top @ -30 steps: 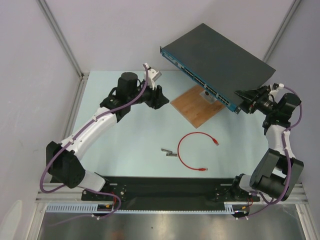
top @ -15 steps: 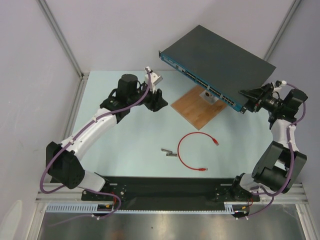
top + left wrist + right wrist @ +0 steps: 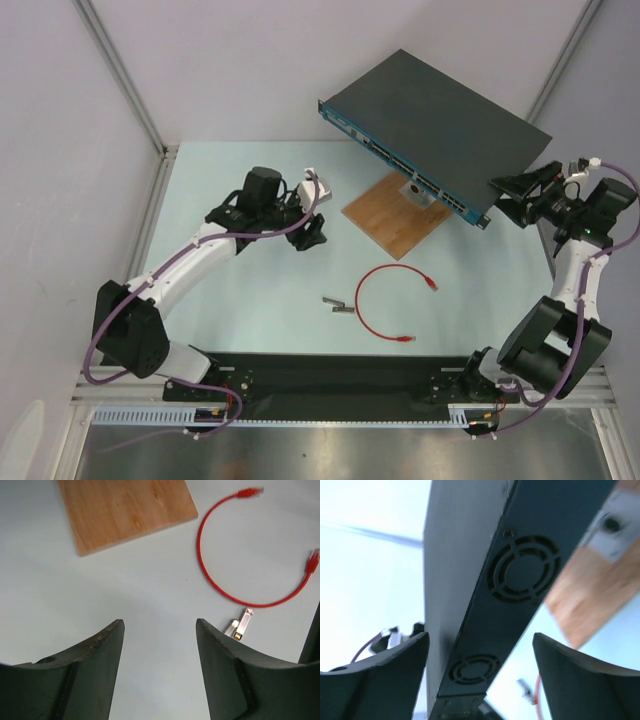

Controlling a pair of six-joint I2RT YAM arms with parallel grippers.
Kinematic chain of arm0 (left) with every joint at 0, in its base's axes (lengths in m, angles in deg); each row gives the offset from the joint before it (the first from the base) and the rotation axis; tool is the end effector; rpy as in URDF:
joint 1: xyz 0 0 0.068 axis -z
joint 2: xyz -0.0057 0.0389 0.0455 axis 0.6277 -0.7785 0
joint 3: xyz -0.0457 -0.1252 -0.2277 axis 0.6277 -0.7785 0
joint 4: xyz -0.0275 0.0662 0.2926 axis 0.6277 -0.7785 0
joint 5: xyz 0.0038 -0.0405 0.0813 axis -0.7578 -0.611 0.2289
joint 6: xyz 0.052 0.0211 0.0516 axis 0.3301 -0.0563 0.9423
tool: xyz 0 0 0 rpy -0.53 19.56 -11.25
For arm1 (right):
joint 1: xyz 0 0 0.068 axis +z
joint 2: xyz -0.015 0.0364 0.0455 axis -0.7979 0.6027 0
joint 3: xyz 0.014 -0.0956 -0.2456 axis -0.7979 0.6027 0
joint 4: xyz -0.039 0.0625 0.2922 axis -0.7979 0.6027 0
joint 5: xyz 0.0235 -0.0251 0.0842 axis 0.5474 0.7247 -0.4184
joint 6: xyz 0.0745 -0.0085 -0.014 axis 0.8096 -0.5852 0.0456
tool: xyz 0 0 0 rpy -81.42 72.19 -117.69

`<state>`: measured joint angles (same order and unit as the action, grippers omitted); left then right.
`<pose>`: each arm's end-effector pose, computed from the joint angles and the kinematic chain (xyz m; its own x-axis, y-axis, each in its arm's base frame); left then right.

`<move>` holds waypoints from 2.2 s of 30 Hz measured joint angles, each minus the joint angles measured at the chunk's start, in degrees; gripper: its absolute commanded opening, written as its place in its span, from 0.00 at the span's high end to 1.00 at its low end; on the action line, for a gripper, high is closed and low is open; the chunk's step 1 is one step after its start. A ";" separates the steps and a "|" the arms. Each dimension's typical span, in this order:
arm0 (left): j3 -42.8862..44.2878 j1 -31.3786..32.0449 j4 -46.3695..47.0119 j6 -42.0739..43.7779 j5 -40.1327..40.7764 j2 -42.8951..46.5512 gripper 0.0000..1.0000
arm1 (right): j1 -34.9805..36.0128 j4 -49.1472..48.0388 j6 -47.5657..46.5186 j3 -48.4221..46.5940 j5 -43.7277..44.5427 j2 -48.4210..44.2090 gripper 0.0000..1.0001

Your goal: Insert the plug into the switch port

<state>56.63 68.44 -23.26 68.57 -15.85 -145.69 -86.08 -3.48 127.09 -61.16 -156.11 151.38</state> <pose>0.3182 -0.2181 0.2752 -0.2037 0.4585 -0.8650 0.9101 0.4144 0.0053 0.3215 -0.1378 0.2986 -0.5902 0.6842 -0.4284 -0.1668 0.4159 0.8940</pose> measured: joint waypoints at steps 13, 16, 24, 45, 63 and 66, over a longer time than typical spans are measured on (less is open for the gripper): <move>-8.59 9.64 -6.93 21.03 4.00 -0.15 0.36 | -4.81 26.38 -24.48 -5.22 9.70 -8.07 0.00; -10.21 13.60 -7.56 25.38 6.38 -1.25 0.38 | -9.01 32.37 -30.05 -6.93 11.50 -10.45 0.00; -7.98 23.15 -8.76 31.54 13.14 -10.88 0.47 | -14.62 42.93 -40.06 -14.27 11.91 -14.19 0.00; -2.54 26.18 -11.56 37.33 21.66 -21.53 0.80 | -10.05 48.11 -46.29 -23.87 1.53 -16.50 0.00; 7.28 4.96 -8.76 1.07 3.37 0.04 1.00 | 15.96 35.28 -40.57 -24.39 9.11 -18.82 0.09; 7.50 5.49 -4.44 -6.99 1.25 8.41 1.00 | 23.19 35.54 -41.35 -27.87 11.21 -16.61 0.11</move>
<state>64.13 73.93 -27.70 61.58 -14.61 -137.27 -62.89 32.06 85.74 -89.03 -144.90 134.77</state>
